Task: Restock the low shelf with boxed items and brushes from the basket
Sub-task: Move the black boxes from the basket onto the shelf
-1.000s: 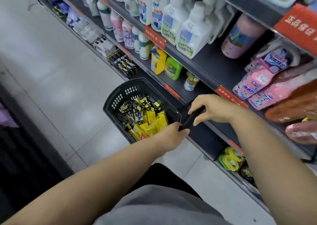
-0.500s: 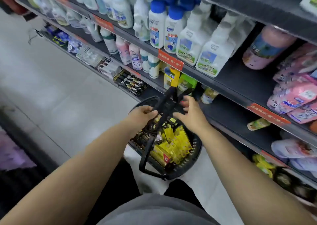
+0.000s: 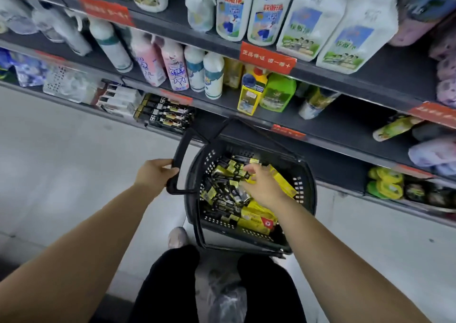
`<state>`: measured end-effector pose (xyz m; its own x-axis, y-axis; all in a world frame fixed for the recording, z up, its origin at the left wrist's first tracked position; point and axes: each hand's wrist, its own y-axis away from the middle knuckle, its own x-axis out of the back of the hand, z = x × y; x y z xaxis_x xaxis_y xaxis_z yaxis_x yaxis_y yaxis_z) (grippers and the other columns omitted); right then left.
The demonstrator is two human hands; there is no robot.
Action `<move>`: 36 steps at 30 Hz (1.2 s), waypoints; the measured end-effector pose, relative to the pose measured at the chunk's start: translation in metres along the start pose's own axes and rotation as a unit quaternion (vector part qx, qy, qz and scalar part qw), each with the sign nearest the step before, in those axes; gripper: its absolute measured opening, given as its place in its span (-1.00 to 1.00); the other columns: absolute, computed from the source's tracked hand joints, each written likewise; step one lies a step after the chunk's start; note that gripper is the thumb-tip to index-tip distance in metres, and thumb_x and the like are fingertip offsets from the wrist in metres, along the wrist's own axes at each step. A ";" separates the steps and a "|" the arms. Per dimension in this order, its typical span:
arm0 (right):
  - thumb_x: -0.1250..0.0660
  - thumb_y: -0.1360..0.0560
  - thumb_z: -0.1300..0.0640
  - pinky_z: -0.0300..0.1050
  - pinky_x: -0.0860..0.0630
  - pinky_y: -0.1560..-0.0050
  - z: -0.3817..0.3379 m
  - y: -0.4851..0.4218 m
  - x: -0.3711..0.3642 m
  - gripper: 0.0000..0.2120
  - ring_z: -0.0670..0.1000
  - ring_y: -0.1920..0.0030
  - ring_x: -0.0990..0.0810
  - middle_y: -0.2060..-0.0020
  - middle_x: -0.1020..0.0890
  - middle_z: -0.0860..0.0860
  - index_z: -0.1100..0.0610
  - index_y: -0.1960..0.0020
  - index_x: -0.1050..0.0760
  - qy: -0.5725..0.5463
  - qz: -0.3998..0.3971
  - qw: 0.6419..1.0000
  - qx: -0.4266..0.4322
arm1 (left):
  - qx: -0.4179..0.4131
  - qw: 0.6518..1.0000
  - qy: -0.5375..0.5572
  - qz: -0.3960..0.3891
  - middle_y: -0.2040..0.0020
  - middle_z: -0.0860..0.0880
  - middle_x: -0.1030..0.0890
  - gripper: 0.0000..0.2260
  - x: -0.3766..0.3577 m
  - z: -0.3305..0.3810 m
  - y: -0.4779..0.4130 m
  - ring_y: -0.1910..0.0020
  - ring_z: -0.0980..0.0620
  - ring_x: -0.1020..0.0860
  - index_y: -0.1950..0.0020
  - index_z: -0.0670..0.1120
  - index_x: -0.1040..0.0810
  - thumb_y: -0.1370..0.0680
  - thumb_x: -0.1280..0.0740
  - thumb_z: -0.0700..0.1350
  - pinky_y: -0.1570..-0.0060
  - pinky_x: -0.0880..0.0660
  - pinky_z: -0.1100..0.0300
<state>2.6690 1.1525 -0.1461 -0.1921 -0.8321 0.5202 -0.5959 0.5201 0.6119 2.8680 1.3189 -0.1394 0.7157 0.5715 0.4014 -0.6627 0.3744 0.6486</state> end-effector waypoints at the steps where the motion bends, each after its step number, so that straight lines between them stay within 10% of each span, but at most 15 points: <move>1: -0.32 -0.53 0.09 -0.10 -0.41 -0.15 0.006 -0.008 -0.006 -0.62 0.08 -0.21 -0.47 -0.34 -0.35 0.08 0.07 -0.32 -0.36 0.008 -0.002 1.000 -0.001 | -0.008 1.000 -0.009 0.002 0.16 -0.19 -0.63 -0.77 -0.001 -0.006 -0.013 0.18 -0.19 -0.60 -0.16 -0.18 -0.60 -0.50 -0.37 -0.28 -0.09 -0.55 -0.10; 6: -0.30 -0.54 0.09 -0.33 -0.38 0.28 0.049 -0.057 -0.029 -0.65 -0.19 0.22 -0.48 -0.34 -0.35 0.05 0.02 -0.30 -0.37 0.028 0.007 1.000 -0.009 | 0.002 1.000 -0.015 0.006 0.17 -0.17 -0.65 -0.83 -0.008 -0.056 -0.061 0.14 -0.18 -0.62 -0.08 -0.13 -0.63 -0.51 -0.36 -0.27 -0.10 -0.54 -0.11; 10: -0.33 -0.52 0.08 -0.18 -0.45 0.00 0.091 -0.097 -0.048 -0.64 0.00 -0.11 -0.52 -0.31 -0.42 0.05 0.04 -0.30 -0.40 0.041 0.004 0.999 -0.017 | -0.038 0.985 -0.158 0.063 -0.20 -0.15 -0.58 -0.63 -0.036 -0.088 -0.088 -0.16 -0.15 -0.54 -0.35 -0.14 -0.47 -0.54 -0.32 -0.21 -0.22 -0.45 0.01; 12: -0.34 -0.51 0.07 -0.16 -0.40 -0.04 0.114 -0.119 -0.058 -0.65 0.03 -0.17 -0.49 -0.29 -0.45 0.03 0.03 -0.28 -0.42 0.049 0.007 0.998 -0.024 | -0.215 0.934 -0.259 0.118 -0.39 -0.13 -0.43 -0.60 -0.062 -0.094 -0.094 -0.37 -0.13 -0.39 -0.40 -0.16 -0.41 -0.56 -0.29 -0.25 -0.33 -0.33 0.02; 16: -0.33 -0.51 0.08 -0.14 -0.44 -0.06 0.154 -0.170 -0.079 -0.69 0.05 -0.13 -0.52 -0.27 -0.46 0.05 0.02 -0.24 -0.42 0.086 0.004 0.996 -0.009 | -0.490 0.820 -0.296 0.007 -0.10 -0.16 -0.65 -0.76 -0.118 -0.105 -0.108 -0.18 -0.17 -0.57 -0.12 -0.23 -0.63 -0.46 -0.41 -0.31 -0.16 -0.51 -0.10; 27: -0.38 -0.46 -0.04 -0.06 -0.45 0.25 0.205 -0.282 -0.152 -0.57 0.17 0.00 -0.59 -0.10 -0.52 0.09 0.14 -0.20 -0.33 0.357 0.179 0.909 0.116 | -0.536 0.780 -0.323 0.013 -0.03 0.02 -0.66 -0.73 -0.172 -0.170 -0.186 0.05 0.04 -0.64 -0.16 -0.06 -0.61 -0.51 -0.35 0.01 0.06 -0.55 0.20; 32: -0.38 -0.47 -0.01 -0.05 -0.48 -0.03 0.210 -0.258 -0.141 -0.54 0.15 -0.13 -0.55 -0.21 -0.47 0.12 0.13 -0.29 -0.40 0.229 0.207 0.944 0.116 | -0.446 0.852 -0.269 0.054 -0.07 0.05 -0.64 -0.75 -0.189 -0.179 -0.174 -0.03 0.11 -0.58 -0.20 -0.05 -0.57 -0.61 -0.20 -0.02 0.01 -0.43 0.33; 36: -0.44 -0.41 -0.02 -0.22 -0.38 0.17 0.207 -0.214 -0.136 -0.78 -0.04 0.10 -0.54 0.06 -0.55 0.00 0.03 0.01 -0.53 0.001 0.216 0.964 0.157 | -0.192 0.974 -0.104 -0.059 -0.27 -0.09 -0.54 -0.54 -0.214 -0.177 -0.148 -0.23 -0.03 -0.51 -0.42 -0.11 -0.34 -0.61 -0.11 0.12 -0.27 -0.41 0.07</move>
<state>2.6610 1.1145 -0.4708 -0.4738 -0.5497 0.6880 -0.6669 0.7342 0.1273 2.7746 1.2703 -0.4355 0.7952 0.3621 0.4863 -0.5775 0.6968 0.4255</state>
